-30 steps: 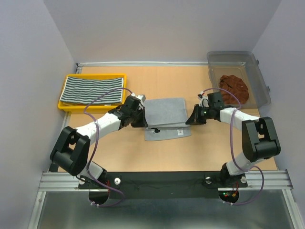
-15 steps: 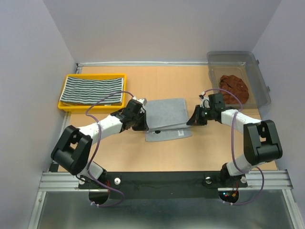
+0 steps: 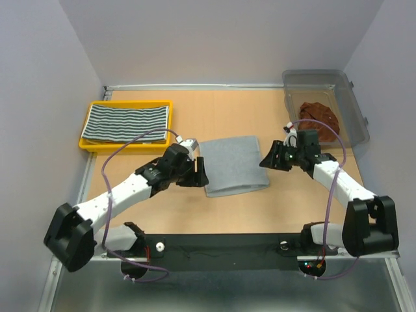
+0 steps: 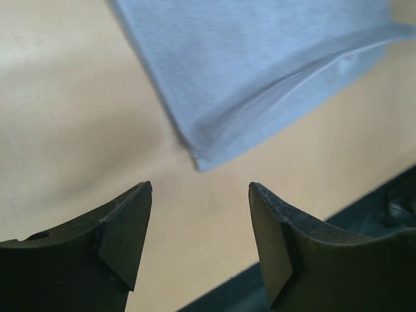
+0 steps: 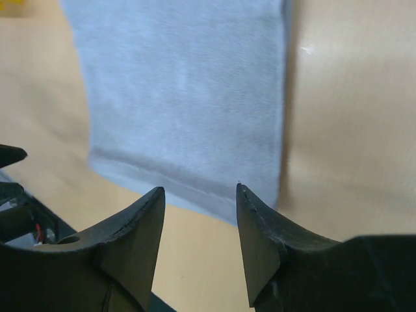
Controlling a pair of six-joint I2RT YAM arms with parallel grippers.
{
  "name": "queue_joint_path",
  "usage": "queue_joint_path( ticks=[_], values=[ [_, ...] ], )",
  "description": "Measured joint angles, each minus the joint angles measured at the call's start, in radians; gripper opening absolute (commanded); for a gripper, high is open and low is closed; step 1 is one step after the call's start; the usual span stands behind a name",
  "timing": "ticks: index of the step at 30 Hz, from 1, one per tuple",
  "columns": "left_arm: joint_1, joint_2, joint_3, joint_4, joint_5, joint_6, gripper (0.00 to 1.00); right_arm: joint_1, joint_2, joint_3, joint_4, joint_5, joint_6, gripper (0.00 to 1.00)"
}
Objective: Fold and stack the towels
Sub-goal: Fold the towel
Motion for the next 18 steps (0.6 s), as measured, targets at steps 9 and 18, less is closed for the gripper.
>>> queue_joint_path(
  ticks=[9, 18],
  values=[
    [-0.02, -0.045, -0.009, 0.022, -0.017, -0.043, 0.63, 0.014, -0.053, 0.021, -0.001, -0.03, -0.006, 0.52],
    [-0.107, 0.255, 0.114, 0.045, -0.061, -0.048, 0.52, 0.078, 0.094, 0.033, 0.006, 0.072, 0.0, 0.49]
  ],
)
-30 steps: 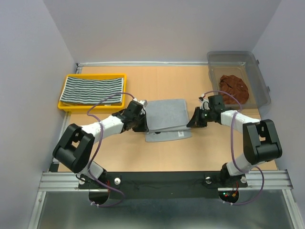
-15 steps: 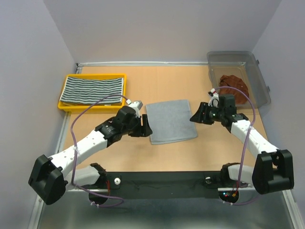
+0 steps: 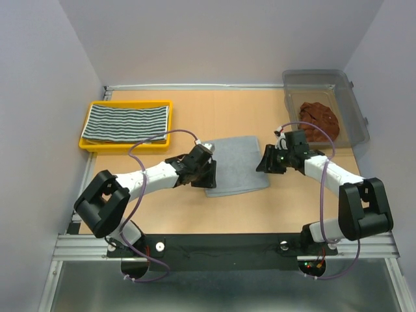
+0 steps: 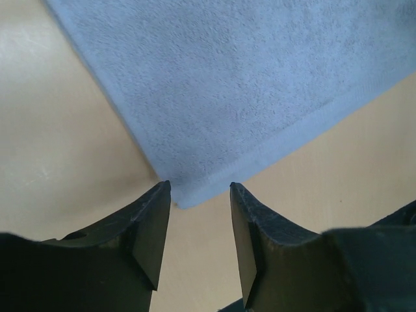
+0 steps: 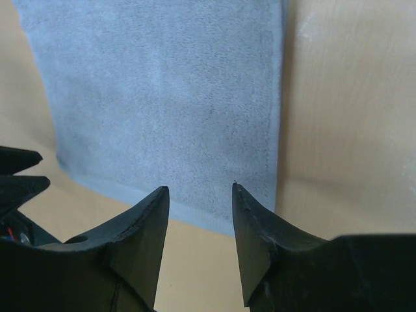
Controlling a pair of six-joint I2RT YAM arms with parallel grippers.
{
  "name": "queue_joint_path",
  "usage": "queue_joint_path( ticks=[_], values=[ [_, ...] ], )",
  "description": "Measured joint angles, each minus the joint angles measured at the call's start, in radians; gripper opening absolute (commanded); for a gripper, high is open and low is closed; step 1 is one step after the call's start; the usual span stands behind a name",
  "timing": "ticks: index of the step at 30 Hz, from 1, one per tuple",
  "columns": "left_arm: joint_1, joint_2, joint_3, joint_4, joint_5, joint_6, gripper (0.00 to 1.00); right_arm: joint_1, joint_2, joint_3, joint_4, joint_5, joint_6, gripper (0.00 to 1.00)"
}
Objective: Fold and stack the towels
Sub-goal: Fold the towel
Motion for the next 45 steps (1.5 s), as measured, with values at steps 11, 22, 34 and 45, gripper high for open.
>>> queue_joint_path(
  ticks=[11, 22, 34, 45],
  values=[
    [-0.046, 0.011, -0.08, 0.015, -0.088, -0.152, 0.53, 0.0, -0.103, -0.109, -0.001, 0.164, 0.026, 0.49],
    [-0.046, 0.011, -0.082, 0.033, -0.109, -0.206, 0.33, 0.0, -0.099, -0.116, 0.005, 0.187, 0.052, 0.45],
    [-0.053, 0.011, -0.082, 0.035, -0.11, -0.213, 0.2, 0.0, -0.068, -0.156, 0.01, 0.158, 0.052, 0.45],
    [-0.053, 0.014, -0.082, 0.034, -0.112, -0.224, 0.44, 0.0, -0.068, -0.161, 0.023, 0.158, 0.055, 0.45]
  ],
)
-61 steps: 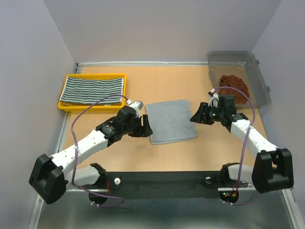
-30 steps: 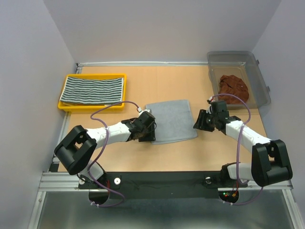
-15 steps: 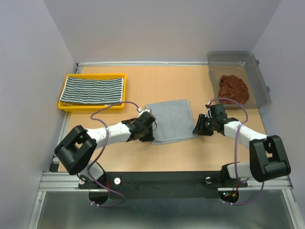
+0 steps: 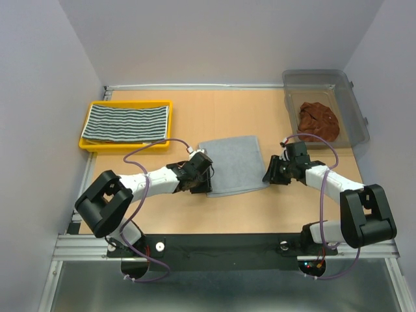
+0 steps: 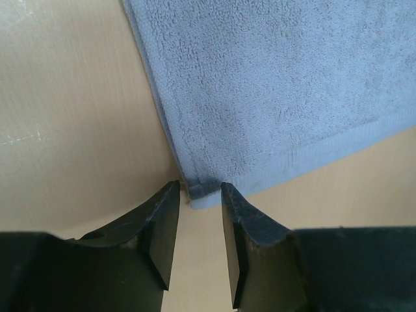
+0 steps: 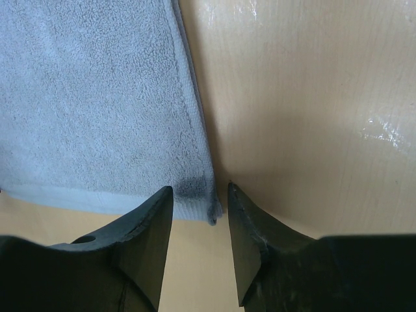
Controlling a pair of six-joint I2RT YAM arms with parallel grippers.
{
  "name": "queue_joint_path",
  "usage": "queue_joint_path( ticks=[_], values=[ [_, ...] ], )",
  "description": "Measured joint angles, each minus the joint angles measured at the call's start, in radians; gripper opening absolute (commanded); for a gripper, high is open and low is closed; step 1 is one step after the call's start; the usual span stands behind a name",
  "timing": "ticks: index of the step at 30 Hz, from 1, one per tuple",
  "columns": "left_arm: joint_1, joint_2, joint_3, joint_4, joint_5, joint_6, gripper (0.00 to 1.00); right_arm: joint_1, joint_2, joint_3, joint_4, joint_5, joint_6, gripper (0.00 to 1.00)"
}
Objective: Fold and stack the towels
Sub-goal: Fold the towel
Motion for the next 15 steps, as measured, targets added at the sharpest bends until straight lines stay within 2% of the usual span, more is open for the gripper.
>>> queue_joint_path(
  ticks=[9, 15],
  values=[
    [-0.005, 0.022, 0.0, 0.003, 0.0, 0.0, 0.43, 0.0, 0.0, -0.002, 0.004, -0.003, 0.0, 0.45],
    [-0.006, 0.039, 0.014, 0.003, -0.001, 0.001, 0.34, 0.0, 0.0, -0.004, 0.011, -0.006, 0.0, 0.45]
  ],
)
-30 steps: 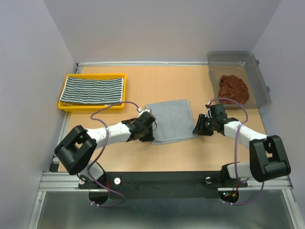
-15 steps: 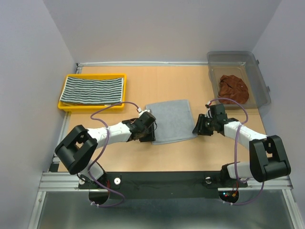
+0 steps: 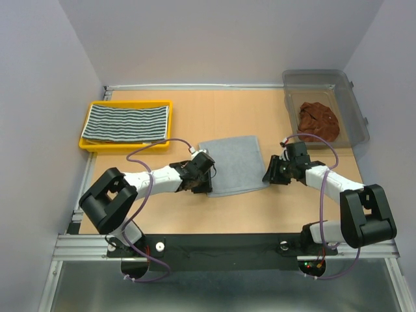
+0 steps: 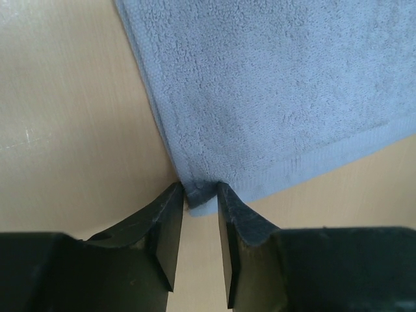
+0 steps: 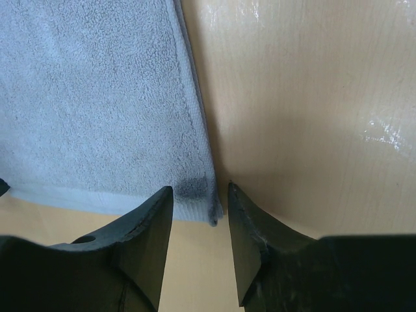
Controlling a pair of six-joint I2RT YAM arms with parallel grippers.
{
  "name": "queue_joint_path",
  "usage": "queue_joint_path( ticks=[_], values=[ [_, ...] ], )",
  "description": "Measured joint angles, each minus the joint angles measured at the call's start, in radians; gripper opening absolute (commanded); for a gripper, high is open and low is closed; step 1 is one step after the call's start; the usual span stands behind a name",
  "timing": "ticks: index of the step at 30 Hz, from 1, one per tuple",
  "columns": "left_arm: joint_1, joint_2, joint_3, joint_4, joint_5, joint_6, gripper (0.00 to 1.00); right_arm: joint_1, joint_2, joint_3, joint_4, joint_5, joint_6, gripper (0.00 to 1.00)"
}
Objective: Fold and stack the towels
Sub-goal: Fold the towel
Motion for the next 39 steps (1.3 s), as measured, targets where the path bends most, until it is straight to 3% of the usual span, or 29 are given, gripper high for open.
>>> queue_joint_path(
  ticks=[17, 27, 39],
  values=[
    [-0.027, 0.026, 0.097, -0.084, -0.035, 0.013, 0.33, 0.0, -0.001, -0.009, 0.024, -0.014, 0.0, 0.45],
    [-0.042, 0.075, 0.127, -0.135, -0.047, 0.027, 0.4, 0.0, -0.001, -0.01, 0.026, -0.017, -0.003, 0.45],
    [-0.07, 0.133, 0.231, -0.177, -0.063, 0.063, 0.37, 0.0, -0.002, -0.016, 0.04, -0.023, -0.003, 0.45]
  ],
)
